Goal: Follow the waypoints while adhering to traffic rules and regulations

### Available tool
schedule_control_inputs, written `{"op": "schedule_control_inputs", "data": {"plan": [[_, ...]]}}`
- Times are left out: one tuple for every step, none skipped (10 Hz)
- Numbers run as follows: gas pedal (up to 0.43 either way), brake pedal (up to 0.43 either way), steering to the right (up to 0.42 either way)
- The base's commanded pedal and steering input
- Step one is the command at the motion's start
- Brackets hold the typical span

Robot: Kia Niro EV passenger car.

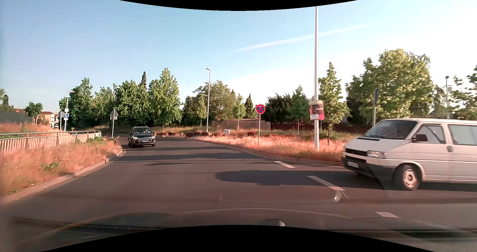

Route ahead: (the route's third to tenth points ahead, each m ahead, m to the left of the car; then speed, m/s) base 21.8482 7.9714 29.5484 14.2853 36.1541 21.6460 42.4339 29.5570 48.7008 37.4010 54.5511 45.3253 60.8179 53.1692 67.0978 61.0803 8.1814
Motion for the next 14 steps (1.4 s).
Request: {"op": "schedule_control_inputs", "data": {"plan": [[0.028, 0.000, -0.094], [0.028, 0.000, -0.095], [0.028, 0.000, -0.100], [0.028, 0.000, -0.104], [0.028, 0.000, -0.108], [0.028, 0.000, -0.109], [0.028, 0.000, -0.109], [0.028, 0.000, -0.112], [0.028, 0.000, -0.114], [0.028, 0.000, -0.118], [0.028, 0.000, -0.121], [0.028, 0.000, -0.122], [0.028, 0.000, -0.122], [0.028, 0.000, -0.122]]}}
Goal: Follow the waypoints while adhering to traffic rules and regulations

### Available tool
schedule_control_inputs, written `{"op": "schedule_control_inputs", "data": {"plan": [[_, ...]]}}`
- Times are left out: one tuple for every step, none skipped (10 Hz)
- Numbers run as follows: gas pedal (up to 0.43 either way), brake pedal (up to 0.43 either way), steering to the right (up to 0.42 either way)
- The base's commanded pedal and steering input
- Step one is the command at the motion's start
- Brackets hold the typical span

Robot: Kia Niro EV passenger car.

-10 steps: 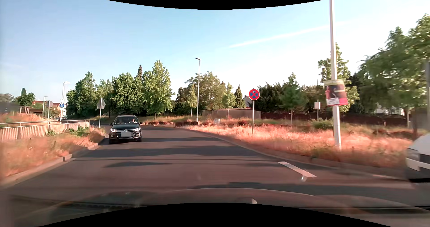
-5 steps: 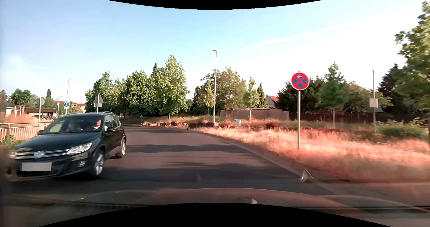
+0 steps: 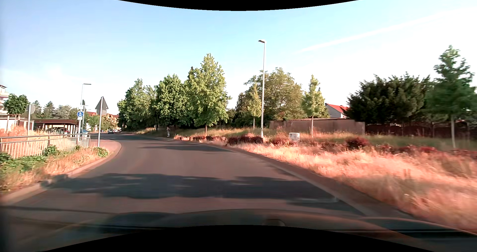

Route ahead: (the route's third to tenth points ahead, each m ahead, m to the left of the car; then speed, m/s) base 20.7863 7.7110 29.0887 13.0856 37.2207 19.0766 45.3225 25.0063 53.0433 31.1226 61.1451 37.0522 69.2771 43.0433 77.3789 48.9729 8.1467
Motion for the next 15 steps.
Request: {"op": "schedule_control_inputs", "data": {"plan": [[0.028, 0.000, -0.122], [0.028, 0.000, -0.122], [0.028, 0.000, -0.122], [0.028, 0.000, -0.122], [0.028, 0.000, -0.122], [0.028, 0.000, -0.122], [0.028, 0.000, -0.122], [0.028, 0.000, -0.122], [0.028, 0.000, -0.122], [0.028, 0.000, -0.122], [0.028, 0.000, -0.122], [0.028, 0.000, -0.122], [0.028, 0.000, -0.122], [0.028, 0.000, -0.122], [0.028, 0.000, -0.122]]}}
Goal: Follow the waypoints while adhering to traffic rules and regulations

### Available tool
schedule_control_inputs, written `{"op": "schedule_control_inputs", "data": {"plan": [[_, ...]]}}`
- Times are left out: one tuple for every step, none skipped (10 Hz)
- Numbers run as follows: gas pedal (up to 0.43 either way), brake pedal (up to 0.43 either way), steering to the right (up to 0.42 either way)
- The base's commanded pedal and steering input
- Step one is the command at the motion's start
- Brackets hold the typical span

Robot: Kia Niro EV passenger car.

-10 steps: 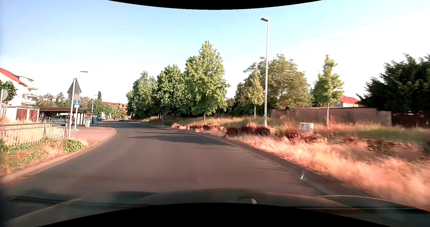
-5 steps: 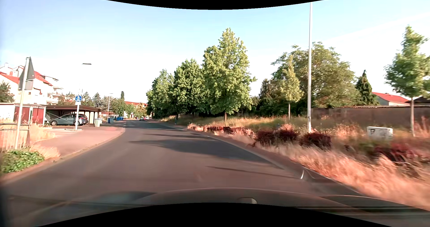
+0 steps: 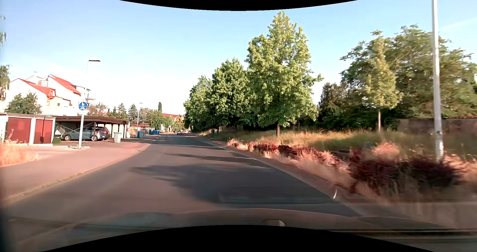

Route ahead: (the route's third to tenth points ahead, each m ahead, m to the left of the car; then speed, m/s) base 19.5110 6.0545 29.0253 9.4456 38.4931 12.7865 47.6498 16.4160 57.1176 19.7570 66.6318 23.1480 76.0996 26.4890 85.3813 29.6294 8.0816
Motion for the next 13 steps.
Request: {"op": "schedule_control_inputs", "data": {"plan": [[0.028, 0.000, -0.121], [0.028, 0.000, -0.121], [0.028, 0.000, -0.119], [0.028, 0.000, -0.116], [0.028, 0.000, -0.113], [0.028, 0.000, -0.109], [0.028, 0.000, -0.105], [0.028, 0.000, -0.101], [0.028, 0.000, -0.096], [0.028, 0.000, -0.092], [0.028, 0.000, -0.088], [0.028, 0.000, -0.082], [0.028, 0.000, -0.074]]}}
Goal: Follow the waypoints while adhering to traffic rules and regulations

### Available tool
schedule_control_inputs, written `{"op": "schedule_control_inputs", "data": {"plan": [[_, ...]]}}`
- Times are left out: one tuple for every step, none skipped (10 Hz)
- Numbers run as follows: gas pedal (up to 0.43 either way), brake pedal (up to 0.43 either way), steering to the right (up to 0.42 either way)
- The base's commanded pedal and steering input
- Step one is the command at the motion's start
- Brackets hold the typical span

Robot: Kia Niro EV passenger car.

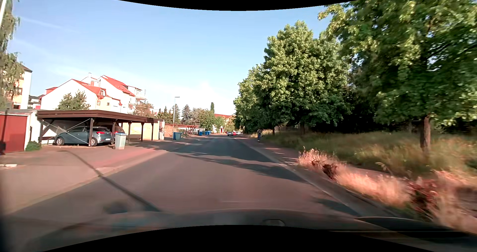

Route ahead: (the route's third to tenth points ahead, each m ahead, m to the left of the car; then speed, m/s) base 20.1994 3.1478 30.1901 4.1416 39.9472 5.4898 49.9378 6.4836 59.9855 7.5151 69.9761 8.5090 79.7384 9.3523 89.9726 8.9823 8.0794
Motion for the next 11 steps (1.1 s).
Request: {"op": "schedule_control_inputs", "data": {"plan": [[0.028, 0.000, -0.061], [0.028, 0.000, -0.051], [0.028, 0.000, -0.044], [0.028, 0.000, -0.040], [0.028, 0.000, -0.039], [0.028, 0.000, -0.039], [0.028, 0.000, -0.038], [0.028, 0.000, -0.037], [0.028, 0.000, -0.034], [0.028, 0.000, -0.030], [0.028, 0.000, -0.025]]}}
